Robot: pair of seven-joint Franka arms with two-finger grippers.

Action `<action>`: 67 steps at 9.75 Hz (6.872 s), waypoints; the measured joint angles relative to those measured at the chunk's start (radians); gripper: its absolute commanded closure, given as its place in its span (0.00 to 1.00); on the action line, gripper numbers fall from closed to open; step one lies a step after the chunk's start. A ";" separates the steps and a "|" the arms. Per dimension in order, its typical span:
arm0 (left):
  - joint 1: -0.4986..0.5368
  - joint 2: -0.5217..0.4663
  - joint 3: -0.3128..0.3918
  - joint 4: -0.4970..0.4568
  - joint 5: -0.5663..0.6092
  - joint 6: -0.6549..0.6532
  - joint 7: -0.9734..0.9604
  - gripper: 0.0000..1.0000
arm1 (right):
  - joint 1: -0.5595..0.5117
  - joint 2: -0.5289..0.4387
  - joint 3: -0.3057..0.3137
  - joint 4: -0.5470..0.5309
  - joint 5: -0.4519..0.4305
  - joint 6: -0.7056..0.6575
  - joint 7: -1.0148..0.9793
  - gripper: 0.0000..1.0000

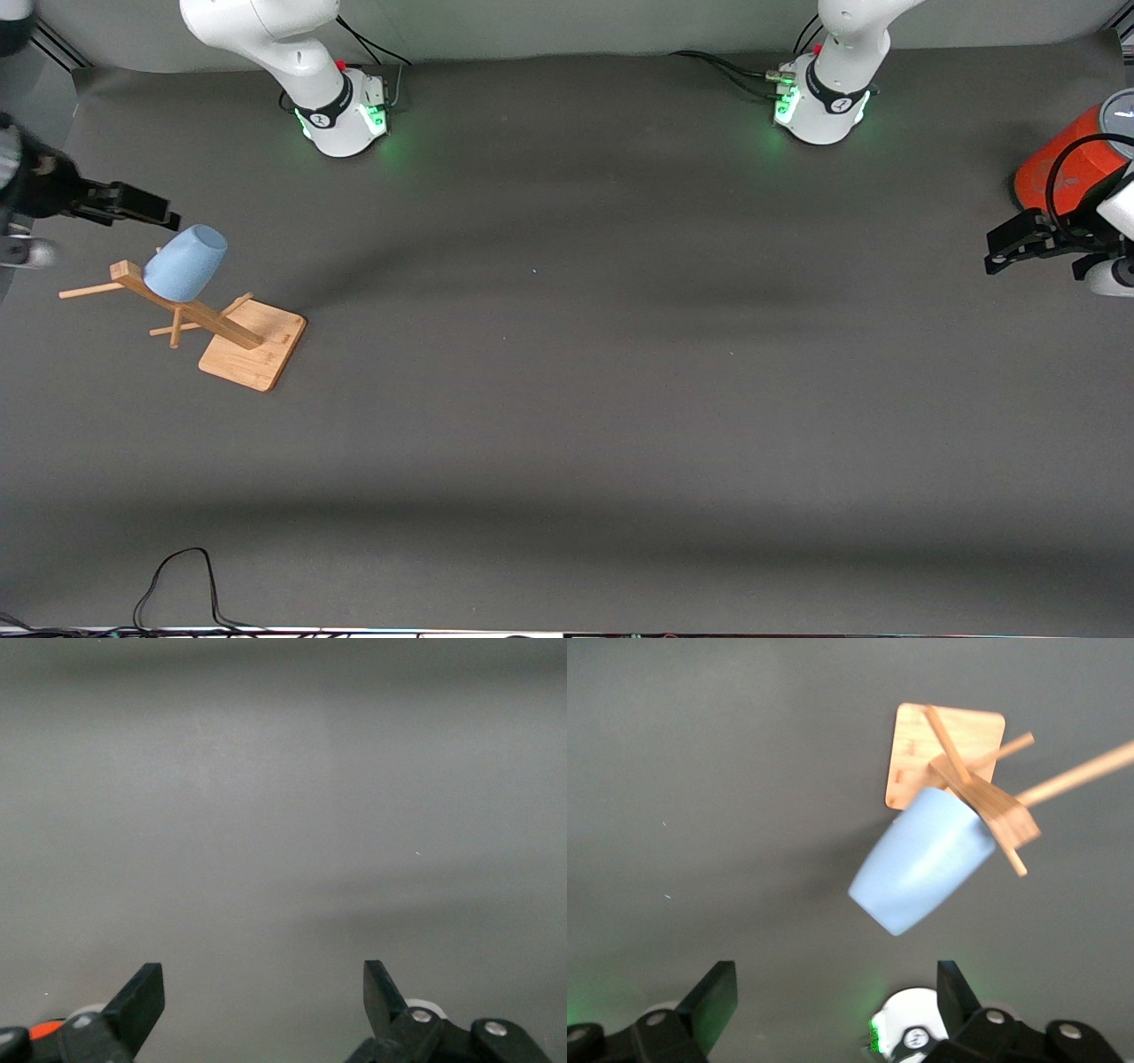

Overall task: Rotate and upright cup with both arms
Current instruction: 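Move the right gripper toward the blue cup on the wooden stand, then close the right gripper around the blue cup's body, then lift the blue cup off the peg and carry it to mid-table, then set the cup down with the right gripper while the left gripper approaches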

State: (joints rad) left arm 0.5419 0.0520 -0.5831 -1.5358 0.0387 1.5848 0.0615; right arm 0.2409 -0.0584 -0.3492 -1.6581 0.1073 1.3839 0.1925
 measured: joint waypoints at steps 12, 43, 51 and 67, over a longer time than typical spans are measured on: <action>-0.002 0.002 0.012 0.000 0.000 0.000 0.000 0.00 | 0.000 0.024 -0.075 -0.237 0.118 0.097 0.241 0.00; -0.003 0.004 0.006 -0.001 0.000 -0.014 0.001 0.00 | 0.239 0.018 -0.090 -0.129 0.434 0.068 0.768 0.76; -0.006 0.176 0.012 -0.007 -0.001 -0.007 -0.262 0.00 | 0.636 0.503 -0.051 0.210 0.458 0.355 0.679 0.74; -0.207 0.563 0.001 0.092 -0.102 -0.001 -1.119 0.00 | 0.820 1.141 0.043 0.608 0.163 0.684 0.119 0.00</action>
State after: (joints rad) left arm 0.3352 0.6152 -0.5822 -1.4441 -0.0636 1.5839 -1.0577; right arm 1.0605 1.0826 -0.3061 -1.0498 0.2699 2.0677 0.3114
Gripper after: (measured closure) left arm 0.000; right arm 0.167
